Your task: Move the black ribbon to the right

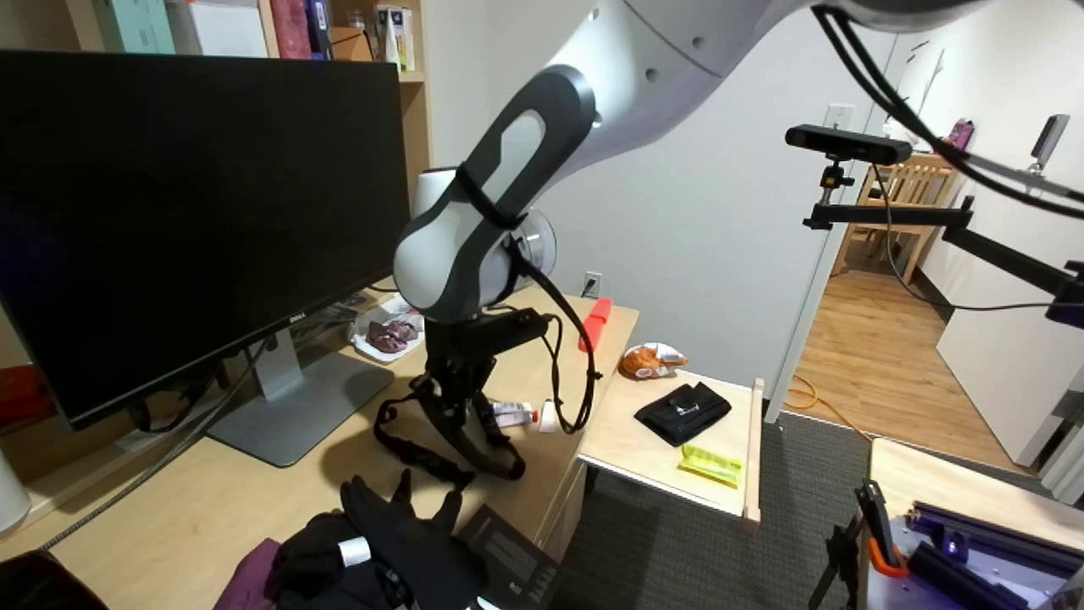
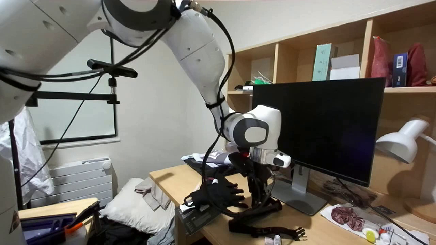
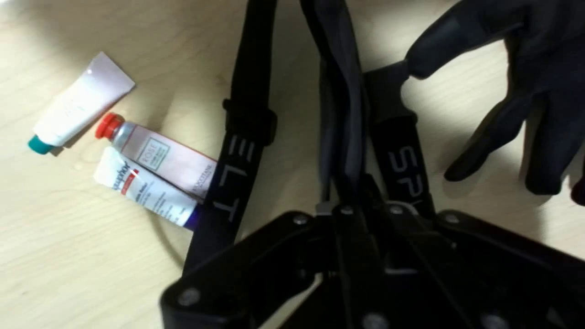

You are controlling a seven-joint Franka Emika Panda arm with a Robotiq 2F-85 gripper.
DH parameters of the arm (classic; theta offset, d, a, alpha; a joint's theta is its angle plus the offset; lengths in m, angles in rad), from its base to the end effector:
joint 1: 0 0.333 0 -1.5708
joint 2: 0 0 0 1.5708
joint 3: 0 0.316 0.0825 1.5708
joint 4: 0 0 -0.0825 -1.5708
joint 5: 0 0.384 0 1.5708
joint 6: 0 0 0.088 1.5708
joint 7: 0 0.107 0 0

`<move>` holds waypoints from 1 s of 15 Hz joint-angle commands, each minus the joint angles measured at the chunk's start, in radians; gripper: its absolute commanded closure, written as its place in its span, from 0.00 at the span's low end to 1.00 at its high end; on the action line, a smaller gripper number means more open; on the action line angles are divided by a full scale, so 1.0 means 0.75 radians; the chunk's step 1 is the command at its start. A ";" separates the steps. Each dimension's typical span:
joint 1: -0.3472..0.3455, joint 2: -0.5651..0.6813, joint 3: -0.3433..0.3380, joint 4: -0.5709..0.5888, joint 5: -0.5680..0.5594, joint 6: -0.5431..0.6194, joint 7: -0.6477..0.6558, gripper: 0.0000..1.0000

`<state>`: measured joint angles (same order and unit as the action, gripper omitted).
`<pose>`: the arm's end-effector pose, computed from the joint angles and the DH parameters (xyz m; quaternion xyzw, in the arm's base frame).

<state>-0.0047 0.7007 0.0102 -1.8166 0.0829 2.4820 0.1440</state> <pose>0.6424 0.0029 0.1480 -0.9941 0.1034 0.0197 0.0267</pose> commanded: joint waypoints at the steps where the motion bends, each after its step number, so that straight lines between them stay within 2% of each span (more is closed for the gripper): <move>1: -0.003 -0.220 0.001 -0.170 -0.018 -0.083 -0.088 0.93; 5: -0.004 -0.385 -0.011 -0.256 -0.046 -0.180 -0.144 0.92; 8: 0.000 -0.442 -0.023 -0.280 -0.061 -0.230 -0.151 0.93; 9: 0.003 -0.449 -0.027 -0.287 -0.067 -0.235 -0.146 0.84; 10: 0.005 -0.456 -0.031 -0.296 -0.074 -0.235 -0.142 0.67; 15: 0.022 -0.452 -0.043 -0.339 -0.144 -0.213 -0.116 0.35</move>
<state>-0.0002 0.3855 -0.0128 -2.0314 0.0104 2.3203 0.0498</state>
